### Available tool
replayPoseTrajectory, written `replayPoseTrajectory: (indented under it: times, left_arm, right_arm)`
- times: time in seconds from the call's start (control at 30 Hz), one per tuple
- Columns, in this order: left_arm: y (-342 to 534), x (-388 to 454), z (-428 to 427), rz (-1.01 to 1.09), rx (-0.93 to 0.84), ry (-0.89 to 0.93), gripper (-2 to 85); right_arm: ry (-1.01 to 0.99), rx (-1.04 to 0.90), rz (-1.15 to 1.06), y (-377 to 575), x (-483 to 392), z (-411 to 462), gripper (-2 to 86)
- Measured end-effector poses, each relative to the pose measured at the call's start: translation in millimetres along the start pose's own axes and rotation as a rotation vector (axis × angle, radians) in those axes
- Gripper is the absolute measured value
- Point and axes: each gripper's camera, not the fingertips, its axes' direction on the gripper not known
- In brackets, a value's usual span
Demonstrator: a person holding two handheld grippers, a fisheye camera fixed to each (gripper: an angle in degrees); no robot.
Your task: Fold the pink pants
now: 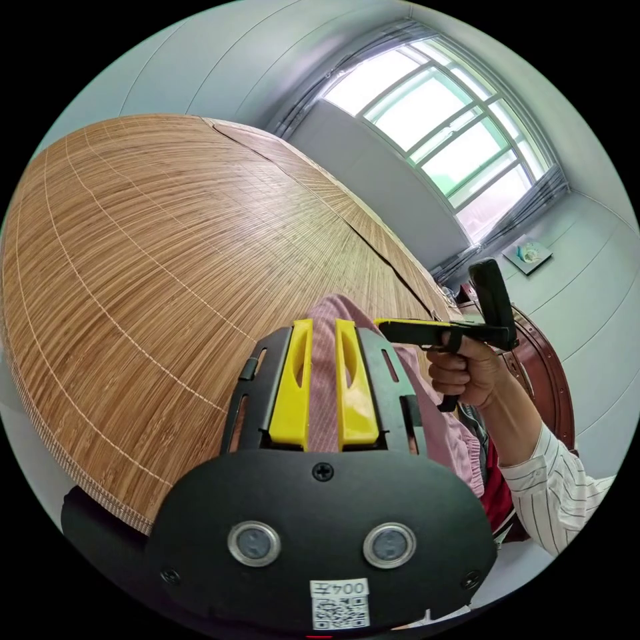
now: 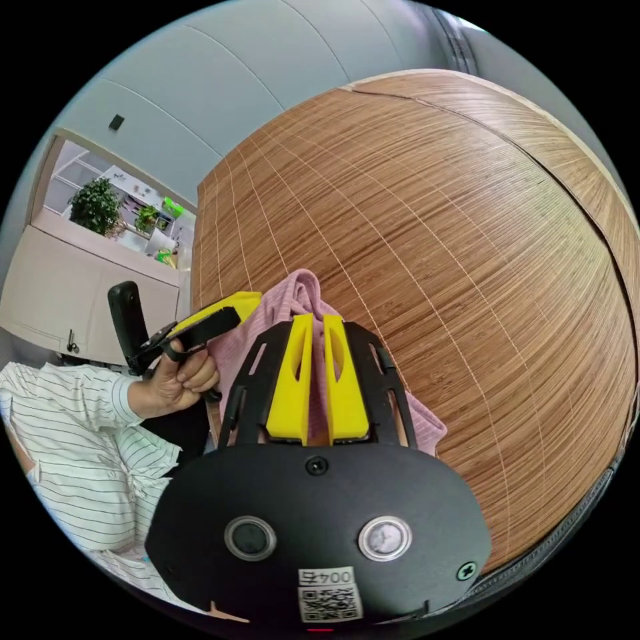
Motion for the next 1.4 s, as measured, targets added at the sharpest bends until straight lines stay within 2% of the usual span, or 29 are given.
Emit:
replayPoseTrajectory:
  times: [0.1,0.2,0.23,0.27,0.37,0.43,0.57,0.63,0.73,0.9,1.0,1.1,1.2,1.4]
  left_arm:
    - [-1.0,0.4,2.0,-0.008,-0.010,-0.006,3.9]
    - [-1.9,4.7,4.1,0.003,-0.020,-0.019,3.0]
    - [-2.1,5.5,4.4,0.004,-0.022,-0.021,2.9]
    - [-2.6,7.0,4.9,0.007,-0.025,-0.022,2.7]
    - [-5.2,17.3,1.7,0.052,-0.026,-0.019,2.3]
    - [-8.3,33.7,-5.9,0.135,-0.011,-0.028,2.1]
    - [-17.5,63.4,-1.8,0.340,-0.079,0.007,1.5]
    - [-22.9,62.8,14.9,0.341,-0.173,0.052,1.3]
    - [-22.9,63.1,36.0,0.325,-0.256,0.024,1.2]
    - [-17.0,76.1,45.0,0.345,-0.263,-0.059,0.6]
    - [-16.3,82.7,47.4,0.349,-0.272,-0.089,0.5]
    - [-15.6,88.0,48.7,0.350,-0.277,-0.112,0.5]
    - [-14.7,92.2,49.4,0.347,-0.281,-0.125,0.7]
    - [-12.5,100.6,48.6,0.354,-0.287,-0.146,0.7]
  right_arm:
    - [-0.061,-0.046,-0.013,8.0,-2.9,15.4,7.1]
    - [0.281,-0.107,0.026,19.3,-11.5,45.0,5.1]
    - [0.409,-0.007,0.102,29.3,-11.6,34.0,3.3]
    - [0.422,0.055,0.109,37.3,-14.0,24.1,2.5]
    - [0.344,0.278,0.136,95.5,-29.7,-29.8,0.8]
    - [0.392,0.380,0.163,172.6,-48.3,-60.1,0.4]
    - [0.495,0.401,0.280,321.5,-55.3,-74.4,4.1]
    - [0.430,0.411,0.418,415.3,-44.5,-68.9,8.3]
    - [0.421,0.415,0.538,486.7,-40.1,-52.8,10.0]
    - [0.367,0.454,0.607,514.0,-32.1,-32.7,11.8]
    - [0.357,0.376,0.613,506.0,-28.0,-19.9,10.8]
    - [0.499,0.287,0.587,501.3,-45.5,-5.9,5.0]
    - [0.640,0.301,0.622,514.2,-67.9,-2.2,3.9]
    - [0.605,0.331,0.693,540.7,-74.3,16.3,5.4]
